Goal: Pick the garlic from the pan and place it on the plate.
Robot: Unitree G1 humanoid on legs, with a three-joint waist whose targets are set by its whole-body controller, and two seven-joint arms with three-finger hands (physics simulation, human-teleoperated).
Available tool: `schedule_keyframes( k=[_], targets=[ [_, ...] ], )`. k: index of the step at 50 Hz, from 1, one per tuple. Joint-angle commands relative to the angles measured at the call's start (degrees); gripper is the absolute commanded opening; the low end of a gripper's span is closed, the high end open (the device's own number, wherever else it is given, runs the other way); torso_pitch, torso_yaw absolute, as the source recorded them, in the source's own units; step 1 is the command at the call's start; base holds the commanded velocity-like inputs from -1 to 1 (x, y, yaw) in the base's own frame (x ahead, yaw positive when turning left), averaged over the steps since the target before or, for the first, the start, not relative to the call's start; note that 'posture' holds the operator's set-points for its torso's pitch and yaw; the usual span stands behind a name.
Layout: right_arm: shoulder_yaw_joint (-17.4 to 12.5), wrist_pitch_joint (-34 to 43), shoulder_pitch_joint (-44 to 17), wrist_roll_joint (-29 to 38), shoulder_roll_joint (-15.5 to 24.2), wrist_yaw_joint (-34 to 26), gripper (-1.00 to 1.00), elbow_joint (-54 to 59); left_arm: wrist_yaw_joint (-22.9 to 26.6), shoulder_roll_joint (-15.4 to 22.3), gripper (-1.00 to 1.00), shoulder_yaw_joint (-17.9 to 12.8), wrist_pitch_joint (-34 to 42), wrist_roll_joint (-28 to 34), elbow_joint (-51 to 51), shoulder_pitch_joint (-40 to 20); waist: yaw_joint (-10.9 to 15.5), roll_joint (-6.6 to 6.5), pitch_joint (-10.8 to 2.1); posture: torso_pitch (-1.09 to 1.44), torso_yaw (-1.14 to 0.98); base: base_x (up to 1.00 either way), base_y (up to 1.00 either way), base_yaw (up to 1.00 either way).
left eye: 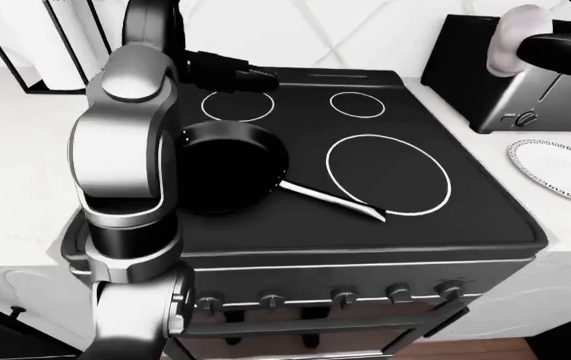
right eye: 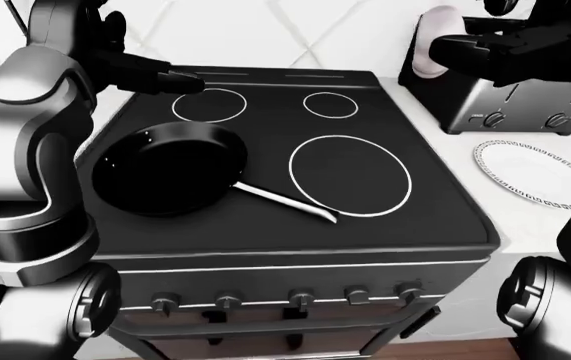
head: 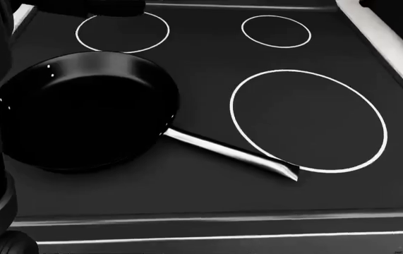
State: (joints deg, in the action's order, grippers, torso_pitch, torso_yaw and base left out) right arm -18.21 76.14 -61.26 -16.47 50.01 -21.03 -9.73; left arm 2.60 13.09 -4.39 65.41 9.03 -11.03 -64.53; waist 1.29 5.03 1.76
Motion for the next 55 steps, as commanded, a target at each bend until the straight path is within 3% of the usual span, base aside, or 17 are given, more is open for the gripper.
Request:
schedule_keyframes(
  k=[1, 8, 14, 15, 17, 22, 24, 26, 34, 39, 41, 42, 44, 48, 51, 53, 55],
  targets=[
    [-0.8, -1.0, -1.3, 0.7, 0.8, 0.3, -1.00, -0.2, 0.1, 0.1, 1.00, 0.2, -1.2, 0.0, -1.2, -1.6, 0.4, 1.24, -1.91, 0.00, 0.00, 0.00, -0.39, 0.00],
    [-0.4, -1.3, -1.4, 1.2, 0.3, 0.0, -1.00, 0.0, 0.1, -0.1, 1.00, 0.2, -1.3, 0.2, -1.6, -1.0, 0.2, -3.10, 0.37, 0.00, 0.00, 0.00, -0.40, 0.00],
    [-0.4, -1.2, -1.4, 1.5, 0.3, -0.4, -1.00, 0.0, 0.2, -0.1, 1.00, 0.1, -1.3, 0.2, -1.5, -1.2, 0.2, -7.86, -0.83, 0.00, 0.00, 0.00, -0.41, 0.00],
    [-0.4, -1.2, -1.5, 1.6, 0.3, -0.4, -1.00, 0.1, 0.2, 0.0, 1.00, 0.0, -1.3, 0.2, -1.5, -1.2, 0.6, -6.06, -0.34, 0.00, 0.00, 0.00, -0.41, 0.00],
    [-0.3, -1.3, -1.6, 1.7, 0.3, -0.5, -1.00, 0.3, 0.2, 0.0, 1.00, 0.0, -1.3, 0.1, -1.5, -1.3, 0.0, -7.20, -1.20, 0.00, 0.00, 0.00, -0.41, 0.00],
    [-0.4, -1.3, -1.5, 2.1, 0.1, -0.6, -1.00, 0.1, 0.2, 0.1, 1.00, -0.1, -1.5, 0.1, -1.4, -1.1, -0.4, -5.44, -0.96, 0.00, 0.00, 0.00, -0.41, 0.00],
    [-0.3, -1.1, -1.6, 2.1, 0.0, -0.7, -1.00, 0.0, 0.2, 0.1, 1.00, -0.1, -1.4, 0.0, -1.4, -1.3, -0.2, -3.58, -0.66, 0.00, 0.00, 0.00, -0.41, 0.00],
    [-0.2, -1.1, -1.8, 2.2, -0.1, -0.8, -1.00, 0.0, 0.2, 0.1, 1.00, -0.1, -1.3, 0.0, -1.6, -1.2, -0.1, 0.92, -1.50, 0.00, 0.00, 0.00, -0.41, 0.00],
    [-0.2, -1.1, -1.7, 2.6, -0.5, -1.0, -1.00, 0.1, 0.2, 0.2, 1.00, -0.2, -1.6, -0.1, -1.4, -0.9, 0.2, -3.02, 0.27, 0.00, 0.00, 0.00, -0.41, 0.00],
    [-0.3, -0.9, -1.2, 2.8, -0.6, -1.3, -1.00, -0.3, 0.2, 0.3, 1.00, -0.2, -1.5, -0.1, -1.3, -1.0, 0.4, -5.31, -0.01, 0.00, 0.00, 0.00, -0.41, 0.00],
    [-0.3, -0.7, -1.4, 2.9, -0.6, -1.3, -1.00, -0.4, 0.2, 0.3, 1.00, -0.2, -1.4, -0.1, -1.4, -1.1, 0.3, -7.84, -0.91, 0.00, 0.00, 0.00, -0.41, 0.00],
    [-0.2, -0.7, -1.4, 2.9, -0.6, -1.4, -1.00, -0.4, 0.2, 0.3, 1.00, -0.2, -1.3, -0.1, -1.4, -1.2, 0.6, -6.05, -0.43, 0.00, 0.00, 0.00, -0.40, 0.00],
    [-0.2, -0.7, -1.3, 3.0, -0.7, -1.4, -1.00, -0.5, 0.2, 0.3, 1.00, -0.2, -1.3, -0.1, -1.4, -1.3, 0.0, -7.20, -1.29, 0.00, 0.00, 0.00, -0.41, 0.00],
    [0.0, -1.0, -1.4, 3.2, -0.7, -1.7, -1.00, -0.1, 0.1, 0.3, 1.00, -0.3, -1.5, -0.1, -1.3, -1.1, -0.4, -6.06, -1.35, 0.00, 0.00, 0.00, -0.41, 0.00],
    [0.0, -0.8, -1.4, 3.4, -0.7, -1.8, -1.00, -0.2, 0.1, 0.3, 1.00, -0.2, -1.4, -0.1, -1.3, -1.1, -0.2, -3.59, -0.68, 0.00, 0.00, 0.00, -0.41, 0.00],
    [0.0, -0.7, -1.5, 3.4, -0.7, -1.9, -1.00, -0.3, 0.1, 0.4, 1.00, -0.2, -1.2, -0.1, -1.4, -1.4, -0.1, 1.22, -1.58, 0.00, 0.00, 0.00, -0.41, 0.00],
    [0.0, -0.6, -1.7, 3.5, -0.6, -2.0, -1.00, -0.3, 0.1, 0.3, 1.00, -0.1, -1.1, -0.1, -1.4, -1.5, -0.2, 0.20, -0.57, 0.00, 0.00, 0.00, -0.41, 0.00]
  ],
)
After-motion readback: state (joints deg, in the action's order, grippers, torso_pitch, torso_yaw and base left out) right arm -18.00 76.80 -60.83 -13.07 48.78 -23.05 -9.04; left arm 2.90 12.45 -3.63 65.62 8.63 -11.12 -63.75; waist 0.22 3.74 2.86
